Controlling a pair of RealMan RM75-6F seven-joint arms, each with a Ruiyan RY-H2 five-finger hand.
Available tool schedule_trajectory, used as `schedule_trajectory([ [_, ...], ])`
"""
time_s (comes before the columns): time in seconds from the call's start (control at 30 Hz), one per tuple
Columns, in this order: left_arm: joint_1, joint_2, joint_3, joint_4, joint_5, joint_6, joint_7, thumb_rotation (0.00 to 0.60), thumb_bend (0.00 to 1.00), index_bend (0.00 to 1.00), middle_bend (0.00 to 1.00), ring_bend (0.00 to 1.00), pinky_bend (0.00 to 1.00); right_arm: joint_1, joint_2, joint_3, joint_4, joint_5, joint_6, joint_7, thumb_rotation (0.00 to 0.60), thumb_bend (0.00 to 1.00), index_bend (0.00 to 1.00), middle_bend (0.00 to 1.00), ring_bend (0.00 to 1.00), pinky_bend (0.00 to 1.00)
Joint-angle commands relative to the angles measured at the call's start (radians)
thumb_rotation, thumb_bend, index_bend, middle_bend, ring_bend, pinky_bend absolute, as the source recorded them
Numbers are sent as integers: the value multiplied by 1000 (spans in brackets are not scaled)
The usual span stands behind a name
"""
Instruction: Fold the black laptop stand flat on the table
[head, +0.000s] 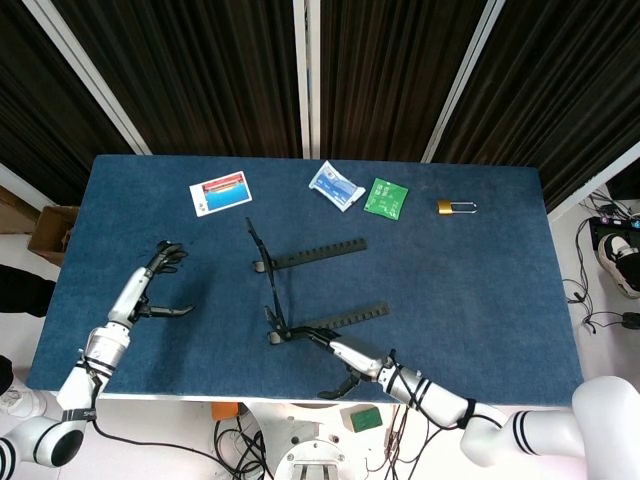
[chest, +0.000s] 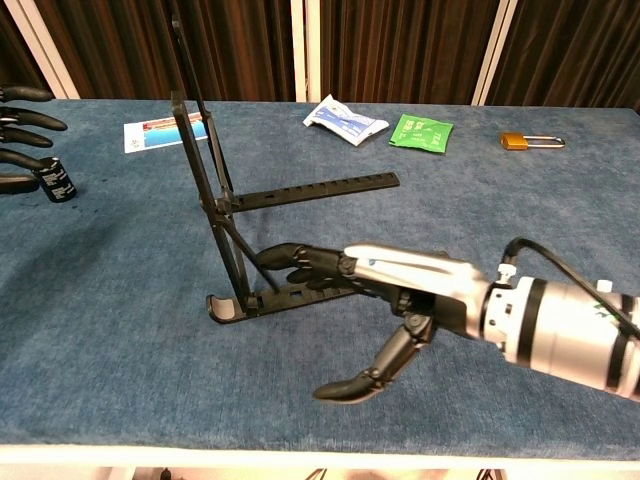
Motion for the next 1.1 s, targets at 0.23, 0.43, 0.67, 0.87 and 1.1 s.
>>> schedule_trajectory([
  [0.23, 9, -1, 6, 2, 5, 8, -8, 600, 4, 110, 158, 153, 220, 25, -42, 8, 30, 2, -18, 13, 600, 176, 0, 0, 0, 0],
  [0.43, 17, 4, 10, -2, 10, 17, -11, 600, 4, 110, 157, 153, 220, 20, -37, -6, 26, -10, 10, 29, 600, 176, 0, 0, 0, 0],
  [0.67, 27, 11, 17, -8, 21, 32, -13, 600, 4, 110, 157, 153, 220, -11, 43, -78, -67, -63, 68, 24, 600, 176, 0, 0, 0, 0],
  [0.87, 35, 17, 18, -22, 20, 43, -4, 600, 4, 110, 157, 153, 221, 36, 19, -57, -110, -96, 51, 56, 600, 176, 0, 0, 0, 0],
  [1.1, 42, 31, 19, -39, 17, 47, 10, 600, 3, 110, 157, 153, 220, 68, -126, 70, -39, -48, 91, 126, 600, 176, 0, 0, 0, 0],
])
